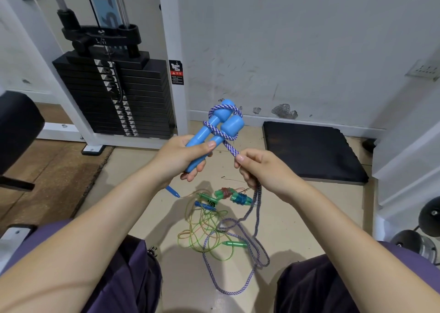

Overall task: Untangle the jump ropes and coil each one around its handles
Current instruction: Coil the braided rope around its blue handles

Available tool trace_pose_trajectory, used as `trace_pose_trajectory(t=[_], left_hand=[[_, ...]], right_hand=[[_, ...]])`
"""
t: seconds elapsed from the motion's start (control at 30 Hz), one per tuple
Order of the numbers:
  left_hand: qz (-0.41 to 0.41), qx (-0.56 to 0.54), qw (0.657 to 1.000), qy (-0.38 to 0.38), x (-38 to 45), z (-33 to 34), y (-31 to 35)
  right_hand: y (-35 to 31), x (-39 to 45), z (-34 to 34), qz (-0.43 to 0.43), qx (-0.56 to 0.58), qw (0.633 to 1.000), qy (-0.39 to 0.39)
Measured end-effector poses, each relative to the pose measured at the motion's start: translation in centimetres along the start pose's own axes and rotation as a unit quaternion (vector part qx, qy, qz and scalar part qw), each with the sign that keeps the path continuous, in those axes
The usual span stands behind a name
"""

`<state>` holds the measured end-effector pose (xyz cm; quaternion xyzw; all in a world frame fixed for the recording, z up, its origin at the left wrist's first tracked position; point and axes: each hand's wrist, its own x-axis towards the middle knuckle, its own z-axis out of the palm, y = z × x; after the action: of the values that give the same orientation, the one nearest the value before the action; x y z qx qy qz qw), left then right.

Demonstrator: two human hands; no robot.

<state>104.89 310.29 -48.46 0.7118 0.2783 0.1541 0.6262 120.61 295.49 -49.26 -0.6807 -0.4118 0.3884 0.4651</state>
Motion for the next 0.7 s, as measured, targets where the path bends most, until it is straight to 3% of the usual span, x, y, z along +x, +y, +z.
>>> trace_pose_trajectory(t=[0.27,0.37,0.47,0.6,0.7], left_hand=[[0.012,-0.063,0.985,0.161,1.0,-0.5,-0.1],[-0.006,-0.007,0.984,0.175,1.3,-1.0,-0.4],[-0.051,0.123,0.988,0.085,1.3,-0.2,-0.4],[-0.101,0.209,0.956,-0.177,0.2,1.1,0.4],[-0.068,0.212,0.951,-0.214,-0.2,1.5,0.9]], right_hand=[[-0.7,-0.2,0.4,0.016,-0.044,0.999,-0.019],[-1.6,-0.6,0.4,-0.021,-0.085,0.996,-0.008],[-2.5,-0.8,-0.1,-0.099,-0.099,0.989,0.043],[-2.2,-0.6,-1.5,-0.153,-0.131,0.97,0.136],[-1.3,0.1,-2.2,-0.186,-0.213,0.938,0.202]])
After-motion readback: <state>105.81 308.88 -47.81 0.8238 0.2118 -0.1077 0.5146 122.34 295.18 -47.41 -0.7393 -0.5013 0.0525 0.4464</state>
